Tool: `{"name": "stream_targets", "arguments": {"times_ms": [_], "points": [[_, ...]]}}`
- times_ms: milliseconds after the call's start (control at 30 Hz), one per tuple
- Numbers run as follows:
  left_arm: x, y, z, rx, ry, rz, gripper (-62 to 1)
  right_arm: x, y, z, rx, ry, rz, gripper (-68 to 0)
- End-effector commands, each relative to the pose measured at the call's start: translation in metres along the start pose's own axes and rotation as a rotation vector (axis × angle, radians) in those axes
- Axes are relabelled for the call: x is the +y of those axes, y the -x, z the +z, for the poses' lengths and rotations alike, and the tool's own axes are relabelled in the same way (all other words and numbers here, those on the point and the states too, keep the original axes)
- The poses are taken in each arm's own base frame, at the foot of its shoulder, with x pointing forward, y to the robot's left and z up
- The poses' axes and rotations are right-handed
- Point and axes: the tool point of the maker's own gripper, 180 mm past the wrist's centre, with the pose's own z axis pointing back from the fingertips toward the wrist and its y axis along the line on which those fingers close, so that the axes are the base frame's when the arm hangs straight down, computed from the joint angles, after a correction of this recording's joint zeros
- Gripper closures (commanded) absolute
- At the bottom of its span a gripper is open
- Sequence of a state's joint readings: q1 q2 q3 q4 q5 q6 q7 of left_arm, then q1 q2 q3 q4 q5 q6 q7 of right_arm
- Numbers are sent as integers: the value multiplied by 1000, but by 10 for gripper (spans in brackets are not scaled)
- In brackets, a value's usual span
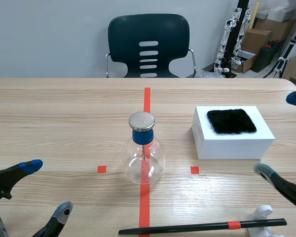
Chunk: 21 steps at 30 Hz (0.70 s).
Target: Do the electroscope experiment. return to the home posture
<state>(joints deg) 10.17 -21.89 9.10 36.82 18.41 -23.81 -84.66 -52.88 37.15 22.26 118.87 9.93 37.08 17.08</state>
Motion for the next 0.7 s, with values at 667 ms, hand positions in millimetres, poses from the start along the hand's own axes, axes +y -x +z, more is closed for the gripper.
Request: {"name": "stream_targets", "arguments": {"times_ms": [667], "points": [[0,-4,-1,-25,-6,0,-623,37,-18,-4,-147,22,-230,-679]]}}
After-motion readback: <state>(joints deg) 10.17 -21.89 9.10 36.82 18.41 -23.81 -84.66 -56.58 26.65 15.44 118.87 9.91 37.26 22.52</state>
